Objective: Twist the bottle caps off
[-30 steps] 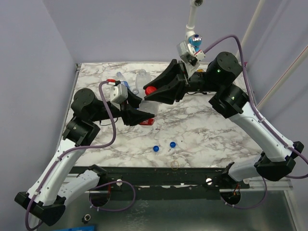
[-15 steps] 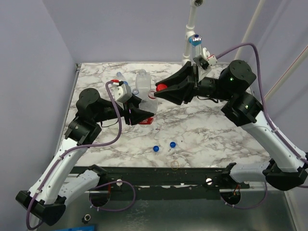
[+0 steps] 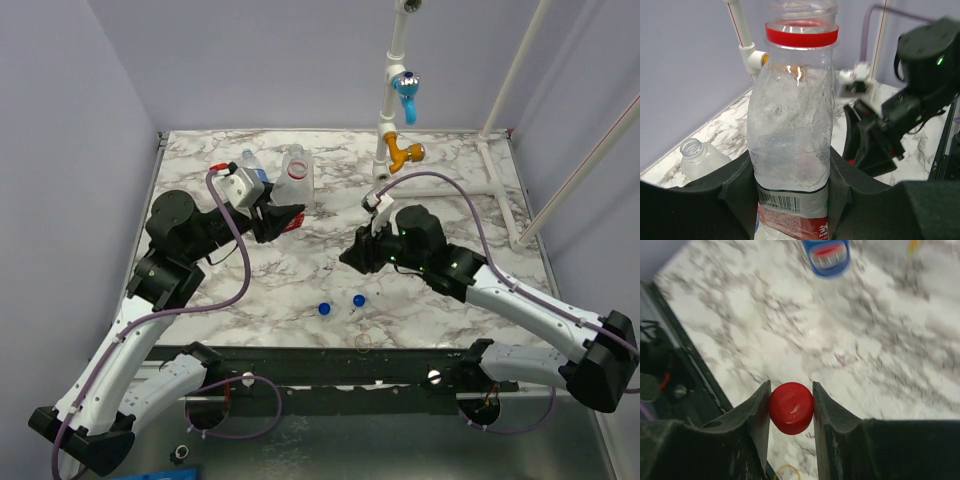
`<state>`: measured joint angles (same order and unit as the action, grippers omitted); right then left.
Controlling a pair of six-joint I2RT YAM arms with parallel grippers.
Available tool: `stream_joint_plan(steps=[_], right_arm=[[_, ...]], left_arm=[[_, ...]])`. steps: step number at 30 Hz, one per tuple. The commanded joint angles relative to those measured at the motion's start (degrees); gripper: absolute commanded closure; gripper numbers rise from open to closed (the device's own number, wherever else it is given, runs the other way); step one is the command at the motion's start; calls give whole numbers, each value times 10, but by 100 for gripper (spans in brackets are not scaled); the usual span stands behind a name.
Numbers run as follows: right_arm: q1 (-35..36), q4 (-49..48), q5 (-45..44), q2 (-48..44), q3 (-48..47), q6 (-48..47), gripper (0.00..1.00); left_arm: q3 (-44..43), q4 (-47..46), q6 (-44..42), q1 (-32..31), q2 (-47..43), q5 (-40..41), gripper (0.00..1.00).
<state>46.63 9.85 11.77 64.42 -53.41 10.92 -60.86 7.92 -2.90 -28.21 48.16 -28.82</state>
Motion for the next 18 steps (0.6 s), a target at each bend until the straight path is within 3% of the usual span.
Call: stream_joint_plan(steps=[1, 9, 15, 17, 18], right_arm=[[-1, -89, -105, 24, 105, 62, 90], [-1, -204, -211, 85, 219, 119, 91], [-1, -207, -274, 103, 263, 180, 91], [-1, -199, -279, 104, 272, 204, 83], [-1, -194, -280, 104, 275, 217, 71]], left_arm=[[7, -12, -2, 0, -16, 27, 80], [10, -10, 15, 0, -19, 1, 79], [15, -10, 18, 0, -17, -12, 79], [16, -10, 18, 0, -15, -13, 79], [15, -10, 19, 0, -13, -15, 79]])
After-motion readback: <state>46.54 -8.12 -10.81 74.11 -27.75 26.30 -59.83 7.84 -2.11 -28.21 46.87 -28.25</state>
